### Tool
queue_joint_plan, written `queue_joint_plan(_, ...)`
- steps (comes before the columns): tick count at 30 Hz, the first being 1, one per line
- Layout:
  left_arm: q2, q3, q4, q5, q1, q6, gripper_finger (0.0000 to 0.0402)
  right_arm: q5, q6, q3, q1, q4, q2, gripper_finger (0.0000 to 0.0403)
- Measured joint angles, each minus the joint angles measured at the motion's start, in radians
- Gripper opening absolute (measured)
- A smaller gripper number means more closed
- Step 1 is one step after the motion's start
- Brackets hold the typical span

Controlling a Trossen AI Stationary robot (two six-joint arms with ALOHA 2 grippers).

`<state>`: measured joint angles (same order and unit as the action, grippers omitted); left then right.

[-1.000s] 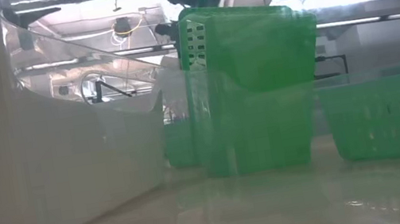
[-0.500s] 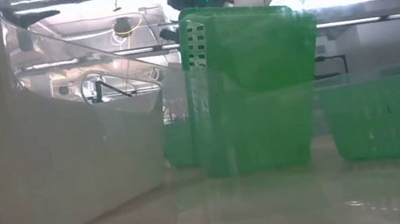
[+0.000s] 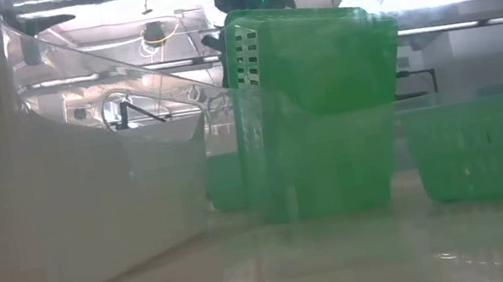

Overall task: Stack baskets on shelf by color
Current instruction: Put the bottom right transparent bin on the shelf

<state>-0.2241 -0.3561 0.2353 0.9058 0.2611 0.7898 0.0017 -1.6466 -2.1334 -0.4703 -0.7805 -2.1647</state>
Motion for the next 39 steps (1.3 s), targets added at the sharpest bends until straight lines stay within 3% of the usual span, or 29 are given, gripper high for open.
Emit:
queue_joint_plan(4,0.000,0.000,-0.001,0.003,0.000,-0.019,0.0279,0.001,0.076,0.000,-0.005,0.098,0.001,0.0144)
queue_joint_plan(7,0.000,0.000,-0.001,0.004,0.000,-0.022,0.0279,0.045,0.303,-0.007,0.002,0.170,0.027,0.0157)
queue_joint_plan(11,0.000,0.000,0.002,0.007,0.000,-0.019,0.0279,0.212,0.866,-0.056,0.015,0.154,0.080,0.0161)
queue_joint_plan(13,0.000,0.000,0.005,0.028,0.000,-0.006,0.0279,0.263,1.193,-0.088,0.018,0.026,0.107,0.0161)
queue_joint_plan(17,0.000,0.000,0.006,0.069,0.000,0.037,0.0279,0.184,1.788,-0.108,0.007,-0.238,0.151,0.0157)
queue_joint_plan(19,0.000,0.000,0.007,0.074,0.000,0.048,0.0279,0.121,1.948,-0.107,0.003,-0.364,0.152,0.0157)
queue_joint_plan(22,0.000,0.000,0.007,0.077,0.000,0.062,0.0279,0.123,2.078,-0.051,0.018,-0.439,0.150,0.0163)
queue_joint_plan(31,0.000,0.000,0.009,0.079,0.000,0.063,0.0279,0.054,2.335,0.205,0.035,-0.240,0.147,0.0201)
queue_joint_plan(39,0.000,0.000,0.009,0.078,0.000,0.063,0.0279,0.050,2.411,0.279,0.030,-0.127,0.148,0.0225)
